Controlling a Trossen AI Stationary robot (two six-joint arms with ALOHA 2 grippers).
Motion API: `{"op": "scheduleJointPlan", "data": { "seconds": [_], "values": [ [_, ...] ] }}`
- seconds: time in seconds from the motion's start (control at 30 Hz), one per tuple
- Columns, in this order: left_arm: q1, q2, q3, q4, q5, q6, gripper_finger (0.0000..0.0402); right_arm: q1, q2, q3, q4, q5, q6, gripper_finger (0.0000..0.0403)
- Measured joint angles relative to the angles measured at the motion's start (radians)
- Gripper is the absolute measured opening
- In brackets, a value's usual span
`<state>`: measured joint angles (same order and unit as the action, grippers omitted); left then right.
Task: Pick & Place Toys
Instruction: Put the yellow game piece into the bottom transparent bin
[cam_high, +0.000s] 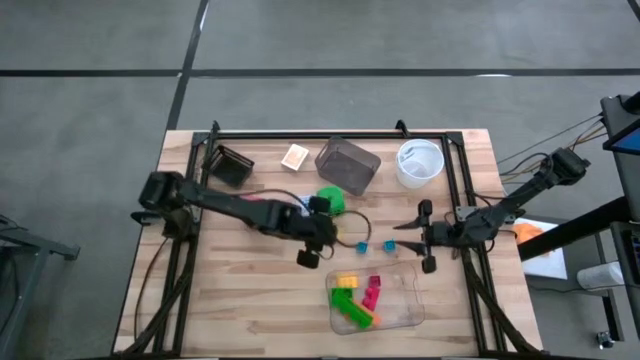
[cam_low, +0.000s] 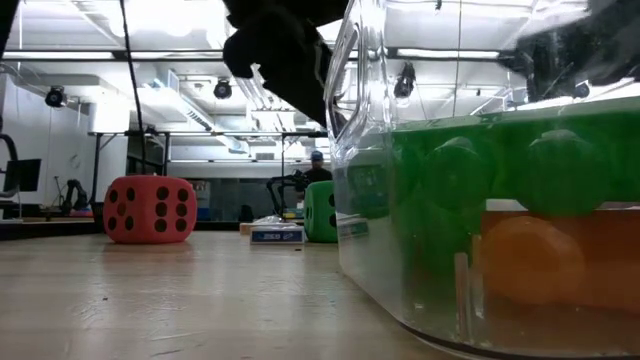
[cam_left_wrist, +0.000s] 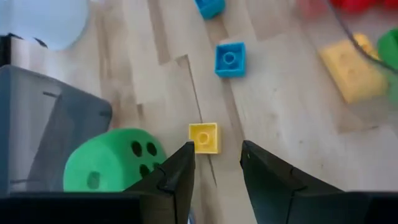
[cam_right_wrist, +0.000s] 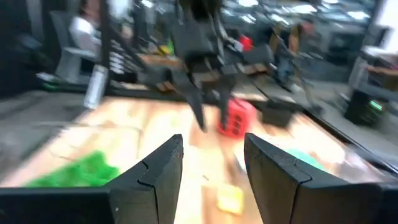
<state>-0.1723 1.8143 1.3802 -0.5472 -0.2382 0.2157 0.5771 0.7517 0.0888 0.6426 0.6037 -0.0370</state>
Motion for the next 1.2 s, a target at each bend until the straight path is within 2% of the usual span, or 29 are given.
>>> {"op": "scheduleJointPlan", "data": {
  "seconds": [0.1, 0.3, 0.43, 0.6, 0.7, 0.8, 0.93, 1.1, 1.2],
  "values": [
    [0.02, -0.084, -0.128, 0.155, 0.031, 0.011, 0.0134, -0.016, -0.001, 0.038, -0.142, 0.039, 0.055, 0.0167],
    [0.073, -0.253, -0.419, 0.468, 0.062, -0.041, 0.0134, -0.089, 0.003, 0.215, -0.577, 0.023, 0.187, 0.0167],
    [0.087, -0.337, -0.582, 0.656, 0.068, -0.088, 0.0134, -0.153, 0.032, 0.354, -0.801, -0.058, 0.206, 0.0167],
    [0.091, -0.375, -0.719, 0.849, 0.067, -0.113, 0.0134, -0.251, 0.128, 0.489, -0.936, -0.191, 0.204, 0.0172],
    [0.094, -0.372, -0.732, 0.854, 0.068, -0.12, 0.0141, -0.28, 0.204, 0.529, -0.921, -0.232, 0.154, 0.0195],
    [0.111, -0.363, -0.715, 0.772, 0.079, -0.137, 0.0165, -0.277, 0.268, 0.535, -0.818, -0.258, 0.099, 0.0225],
    [0.133, -0.344, -0.682, 0.676, 0.1, -0.139, 0.022, -0.269, 0.337, 0.528, -0.659, -0.309, 0.067, 0.0261],
    [0.156, -0.312, -0.671, 0.694, 0.14, -0.117, 0.0291, -0.256, 0.41, 0.528, -0.552, -0.351, 0.058, 0.029],
    [0.165, -0.277, -0.671, 0.716, 0.158, -0.115, 0.0316, -0.246, 0.448, 0.527, -0.524, -0.37, 0.059, 0.0295]
  ]
}}
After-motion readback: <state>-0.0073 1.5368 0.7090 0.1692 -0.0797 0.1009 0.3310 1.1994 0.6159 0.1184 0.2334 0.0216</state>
